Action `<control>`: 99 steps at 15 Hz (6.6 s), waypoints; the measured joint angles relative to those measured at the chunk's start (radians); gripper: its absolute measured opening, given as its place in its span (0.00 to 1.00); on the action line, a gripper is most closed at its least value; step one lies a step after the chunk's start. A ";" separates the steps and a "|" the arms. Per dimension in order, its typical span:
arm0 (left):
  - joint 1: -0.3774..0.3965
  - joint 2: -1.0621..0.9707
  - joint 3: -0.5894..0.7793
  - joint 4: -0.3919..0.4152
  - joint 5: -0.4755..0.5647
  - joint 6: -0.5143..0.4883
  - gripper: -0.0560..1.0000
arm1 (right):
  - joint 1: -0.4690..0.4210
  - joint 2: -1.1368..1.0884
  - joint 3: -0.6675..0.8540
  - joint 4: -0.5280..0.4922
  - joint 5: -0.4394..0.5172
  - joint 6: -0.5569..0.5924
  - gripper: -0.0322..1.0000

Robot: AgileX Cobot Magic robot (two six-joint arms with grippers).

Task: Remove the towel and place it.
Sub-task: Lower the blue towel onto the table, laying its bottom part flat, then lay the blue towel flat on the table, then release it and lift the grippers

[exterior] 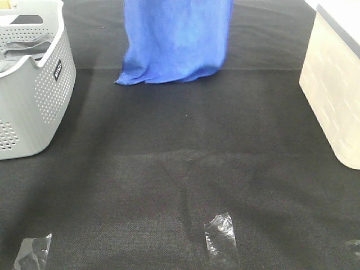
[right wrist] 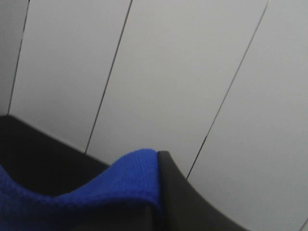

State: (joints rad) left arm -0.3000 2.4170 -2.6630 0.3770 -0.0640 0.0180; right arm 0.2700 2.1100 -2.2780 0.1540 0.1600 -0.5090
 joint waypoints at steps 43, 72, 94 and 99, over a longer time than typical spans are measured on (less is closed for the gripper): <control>-0.173 -1.403 1.810 -0.922 1.245 0.003 0.05 | 0.011 -1.093 1.329 0.227 1.061 0.453 0.06; -0.337 -0.777 1.911 -0.931 1.260 0.044 0.05 | 0.008 -0.509 1.727 0.363 0.977 0.207 0.06; -0.337 -0.668 1.910 -1.025 1.190 0.101 0.74 | 0.008 -0.415 1.714 0.446 0.901 0.156 0.68; -0.352 -0.668 1.852 -1.025 1.239 0.074 0.74 | 0.008 -0.503 1.704 0.443 0.898 0.156 0.69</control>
State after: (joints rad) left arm -0.6520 1.7490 -0.8110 -0.6480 1.1750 0.0920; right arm 0.2780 1.6070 -0.5740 0.5970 1.0580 -0.3530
